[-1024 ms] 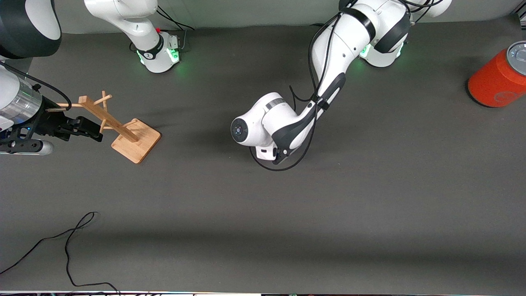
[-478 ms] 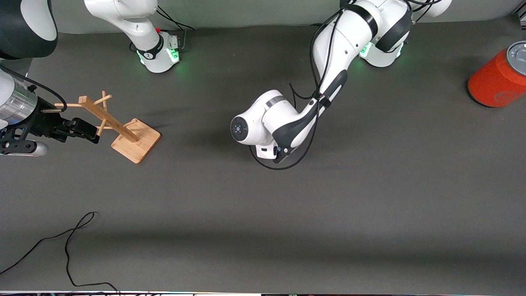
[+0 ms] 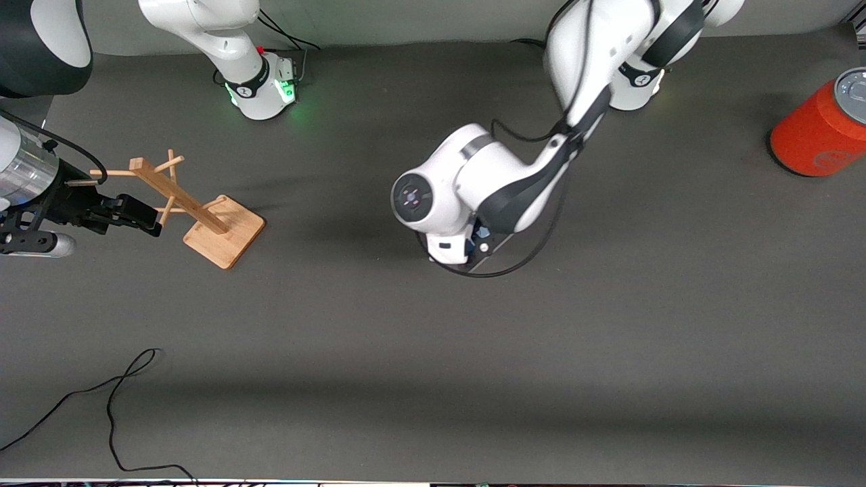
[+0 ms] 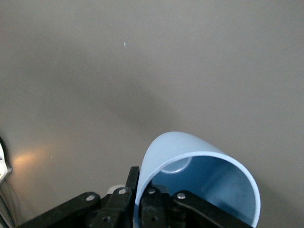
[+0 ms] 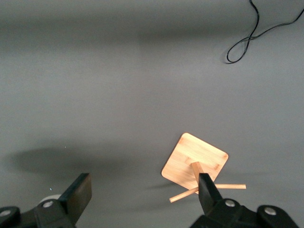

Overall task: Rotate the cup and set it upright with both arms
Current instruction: 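Rotate the blue cup upright with the left gripper and set it down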

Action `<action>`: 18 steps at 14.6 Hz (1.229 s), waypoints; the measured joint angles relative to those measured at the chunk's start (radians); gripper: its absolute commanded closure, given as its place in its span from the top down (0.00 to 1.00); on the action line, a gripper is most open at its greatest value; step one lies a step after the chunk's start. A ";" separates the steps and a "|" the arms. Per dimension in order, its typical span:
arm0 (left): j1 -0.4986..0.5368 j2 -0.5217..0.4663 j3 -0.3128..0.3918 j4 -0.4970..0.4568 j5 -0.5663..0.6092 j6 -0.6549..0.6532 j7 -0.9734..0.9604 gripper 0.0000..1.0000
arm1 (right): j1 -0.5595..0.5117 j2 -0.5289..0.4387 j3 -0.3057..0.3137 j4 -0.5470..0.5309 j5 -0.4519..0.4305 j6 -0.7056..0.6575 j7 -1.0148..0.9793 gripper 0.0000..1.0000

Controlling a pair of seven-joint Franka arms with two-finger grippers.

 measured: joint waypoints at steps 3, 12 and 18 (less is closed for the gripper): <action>0.071 -0.179 0.000 -0.085 -0.112 0.058 0.126 0.00 | 0.000 0.000 -0.001 0.005 0.000 0.009 0.000 1.00; 0.049 -0.464 -0.006 -0.941 -0.130 0.890 0.246 0.00 | 0.002 0.000 -0.012 0.007 0.002 0.013 0.000 1.00; 0.039 -0.303 -0.003 -0.964 -0.054 1.019 0.246 0.00 | 0.004 0.002 -0.011 0.004 0.003 0.015 -0.001 1.00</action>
